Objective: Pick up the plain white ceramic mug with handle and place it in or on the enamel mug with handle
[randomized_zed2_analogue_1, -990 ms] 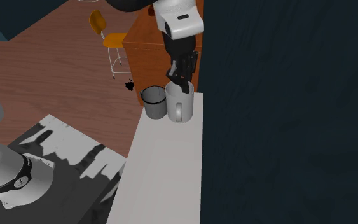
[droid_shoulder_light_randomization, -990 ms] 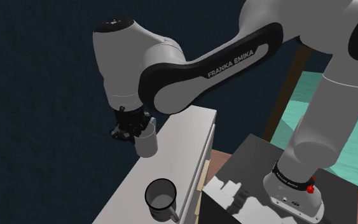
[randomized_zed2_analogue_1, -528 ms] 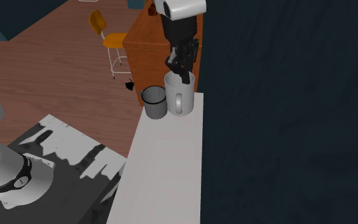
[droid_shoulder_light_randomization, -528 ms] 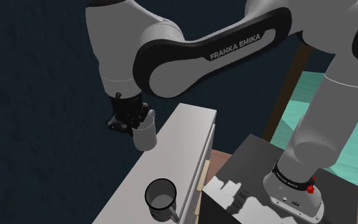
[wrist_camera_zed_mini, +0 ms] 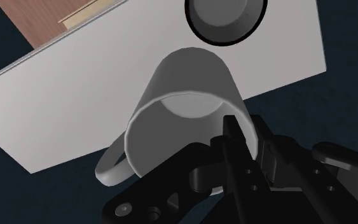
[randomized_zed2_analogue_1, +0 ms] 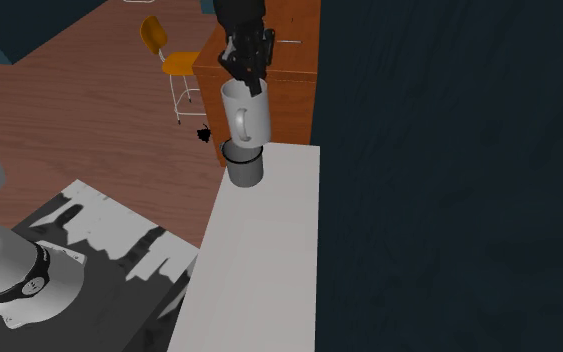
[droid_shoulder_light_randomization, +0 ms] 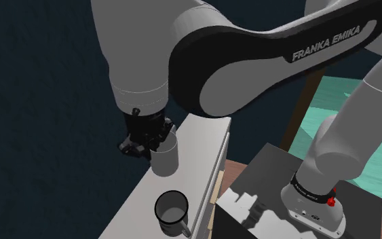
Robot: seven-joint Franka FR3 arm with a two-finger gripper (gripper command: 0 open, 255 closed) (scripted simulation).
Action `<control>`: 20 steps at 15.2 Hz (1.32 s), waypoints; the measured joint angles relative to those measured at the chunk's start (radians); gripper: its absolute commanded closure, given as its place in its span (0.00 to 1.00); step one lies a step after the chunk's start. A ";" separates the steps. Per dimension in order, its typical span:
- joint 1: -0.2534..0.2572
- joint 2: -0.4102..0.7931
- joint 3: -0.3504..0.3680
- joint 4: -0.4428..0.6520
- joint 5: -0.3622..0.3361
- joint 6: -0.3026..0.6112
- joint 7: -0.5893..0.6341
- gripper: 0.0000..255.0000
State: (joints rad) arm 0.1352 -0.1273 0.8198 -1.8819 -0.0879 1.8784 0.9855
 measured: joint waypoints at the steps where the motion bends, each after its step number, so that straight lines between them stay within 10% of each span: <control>1: 0.009 -0.014 0.008 -0.003 0.011 -0.008 0.013 1.00; 20: 0.046 -0.049 0.058 -0.189 0.034 0.144 0.101 1.00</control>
State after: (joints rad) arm 0.1816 -0.1766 0.8780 -2.0710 -0.0534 2.0219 1.0865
